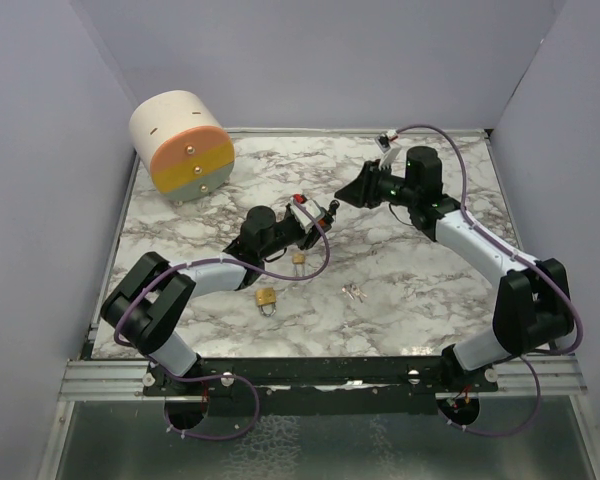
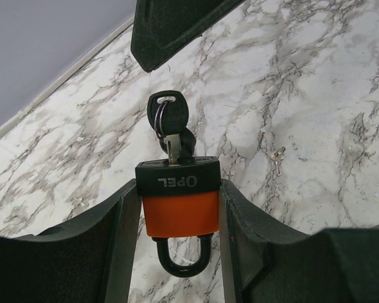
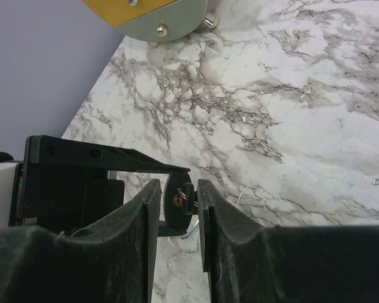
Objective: Unlock with the key
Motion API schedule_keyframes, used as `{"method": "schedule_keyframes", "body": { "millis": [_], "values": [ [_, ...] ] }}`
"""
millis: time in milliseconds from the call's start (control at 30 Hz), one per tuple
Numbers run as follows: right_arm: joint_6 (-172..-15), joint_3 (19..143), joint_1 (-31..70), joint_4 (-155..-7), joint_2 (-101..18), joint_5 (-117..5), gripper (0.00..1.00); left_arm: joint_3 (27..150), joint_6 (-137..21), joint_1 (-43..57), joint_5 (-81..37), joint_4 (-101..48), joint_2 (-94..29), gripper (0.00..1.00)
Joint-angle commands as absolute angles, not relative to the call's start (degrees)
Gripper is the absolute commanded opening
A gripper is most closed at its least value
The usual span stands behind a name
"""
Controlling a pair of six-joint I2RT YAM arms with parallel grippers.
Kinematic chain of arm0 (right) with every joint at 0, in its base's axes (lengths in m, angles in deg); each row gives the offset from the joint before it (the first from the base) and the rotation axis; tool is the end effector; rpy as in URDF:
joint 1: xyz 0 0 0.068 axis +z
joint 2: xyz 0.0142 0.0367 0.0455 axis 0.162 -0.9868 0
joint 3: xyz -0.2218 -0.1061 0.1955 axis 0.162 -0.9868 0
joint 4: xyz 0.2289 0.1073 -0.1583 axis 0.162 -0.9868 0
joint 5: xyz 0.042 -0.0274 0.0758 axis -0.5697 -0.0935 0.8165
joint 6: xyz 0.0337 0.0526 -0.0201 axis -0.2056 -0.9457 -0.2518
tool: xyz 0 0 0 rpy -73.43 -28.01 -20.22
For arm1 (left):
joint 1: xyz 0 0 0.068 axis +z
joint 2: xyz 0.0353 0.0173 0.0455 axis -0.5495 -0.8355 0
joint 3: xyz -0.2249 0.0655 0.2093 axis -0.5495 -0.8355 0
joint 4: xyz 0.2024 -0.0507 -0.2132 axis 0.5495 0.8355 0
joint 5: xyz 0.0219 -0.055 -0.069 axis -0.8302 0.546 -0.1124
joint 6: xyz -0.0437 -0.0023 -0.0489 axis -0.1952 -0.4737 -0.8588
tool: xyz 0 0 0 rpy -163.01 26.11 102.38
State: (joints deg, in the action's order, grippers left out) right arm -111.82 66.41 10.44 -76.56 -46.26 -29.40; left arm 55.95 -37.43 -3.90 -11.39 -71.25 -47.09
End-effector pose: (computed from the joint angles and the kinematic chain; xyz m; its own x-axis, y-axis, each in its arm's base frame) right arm 0.3565 0.1595 0.3124 -0.6390 0.1430 -0.7558 -0.5588 0.5889 0.5839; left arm 0.2853 -0.2377 0.2322 0.0838 0.1239 -0.9887 0.8261 0.5462 0.1385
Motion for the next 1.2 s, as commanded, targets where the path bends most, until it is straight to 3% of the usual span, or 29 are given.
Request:
{"method": "schedule_keyframes", "body": {
  "millis": [0, 500, 733, 1167],
  "values": [
    [-112.98, 65.78, 10.33, -73.96, -47.91, -25.66, 0.29, 56.98, -38.52, -4.13, -12.3, -73.59, -44.35, 0.0],
    [-113.89, 64.59, 10.36, -71.99, -49.73, -23.83, 0.21, 57.31, -38.2, -4.45, -11.95, -73.3, -44.56, 0.0],
    [-114.34, 63.83, 10.34, -71.21, -49.98, -23.69, 0.01, 58.14, -37.9, -4.68, -11.83, -72.93, -45.05, 0.0],
    [-115.02, 60.39, 10.49, -70.42, -49.78, -22.71, 0.01, 63.27, -40.14, -4.81, -13.82, -73.64, -46.42, 0.0]
  ]
}}
